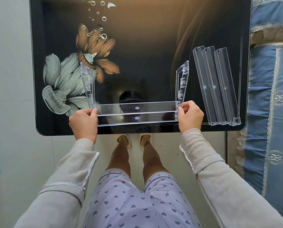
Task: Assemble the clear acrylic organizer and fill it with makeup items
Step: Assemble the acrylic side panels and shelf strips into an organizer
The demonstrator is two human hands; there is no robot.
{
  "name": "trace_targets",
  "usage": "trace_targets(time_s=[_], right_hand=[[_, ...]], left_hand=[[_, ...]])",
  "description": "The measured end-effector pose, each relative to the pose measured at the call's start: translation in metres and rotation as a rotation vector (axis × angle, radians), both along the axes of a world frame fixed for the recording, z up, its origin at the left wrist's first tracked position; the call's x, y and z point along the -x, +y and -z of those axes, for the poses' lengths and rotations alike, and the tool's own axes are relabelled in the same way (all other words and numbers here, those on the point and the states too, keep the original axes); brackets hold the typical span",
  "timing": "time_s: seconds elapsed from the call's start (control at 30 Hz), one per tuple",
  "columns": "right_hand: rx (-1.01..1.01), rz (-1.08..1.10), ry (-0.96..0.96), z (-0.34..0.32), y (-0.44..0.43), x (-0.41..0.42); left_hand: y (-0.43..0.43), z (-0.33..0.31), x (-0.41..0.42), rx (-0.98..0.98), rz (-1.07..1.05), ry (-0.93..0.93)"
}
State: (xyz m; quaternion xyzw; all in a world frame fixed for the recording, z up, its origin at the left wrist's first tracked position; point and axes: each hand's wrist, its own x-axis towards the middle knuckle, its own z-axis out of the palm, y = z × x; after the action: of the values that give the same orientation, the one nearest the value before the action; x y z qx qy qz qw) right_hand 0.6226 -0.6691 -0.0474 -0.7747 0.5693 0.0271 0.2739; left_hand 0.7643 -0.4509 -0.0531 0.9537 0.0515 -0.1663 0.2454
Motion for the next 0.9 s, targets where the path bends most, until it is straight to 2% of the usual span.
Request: trace_targets(time_s=[0.1,0.2,0.3,0.47,0.53,0.67,0.9], right_hand=[[-0.001,-0.113,0.241,-0.004,-0.006,-0.01],[-0.002,-0.189,0.354,-0.006,-0.007,-0.018],[-0.022,-0.168,0.291,-0.009,-0.005,-0.015],[-0.161,-0.074,-0.053,-0.01,-0.012,0.007],[-0.145,-0.048,-0.111,-0.012,-0.021,0.017],[0.044,0.014,-0.06,-0.012,-0.058,0.014],[0.15,-0.16,0.282,-0.003,-0.09,-0.012]], left_hand=[[-0.003,-0.001,-0.007,-0.038,0.001,0.062],[-0.008,-0.004,-0.007,-0.086,0.031,0.077],[-0.01,-0.007,-0.004,-0.102,0.034,0.068],[-0.007,-0.007,-0.003,-0.077,0.031,0.053],[-0.004,-0.007,-0.003,-0.05,0.034,0.064],[0.0,-0.006,-0.004,0.0,0.057,0.055],[-0.001,-0.003,-0.004,-0.011,0.081,0.036]])
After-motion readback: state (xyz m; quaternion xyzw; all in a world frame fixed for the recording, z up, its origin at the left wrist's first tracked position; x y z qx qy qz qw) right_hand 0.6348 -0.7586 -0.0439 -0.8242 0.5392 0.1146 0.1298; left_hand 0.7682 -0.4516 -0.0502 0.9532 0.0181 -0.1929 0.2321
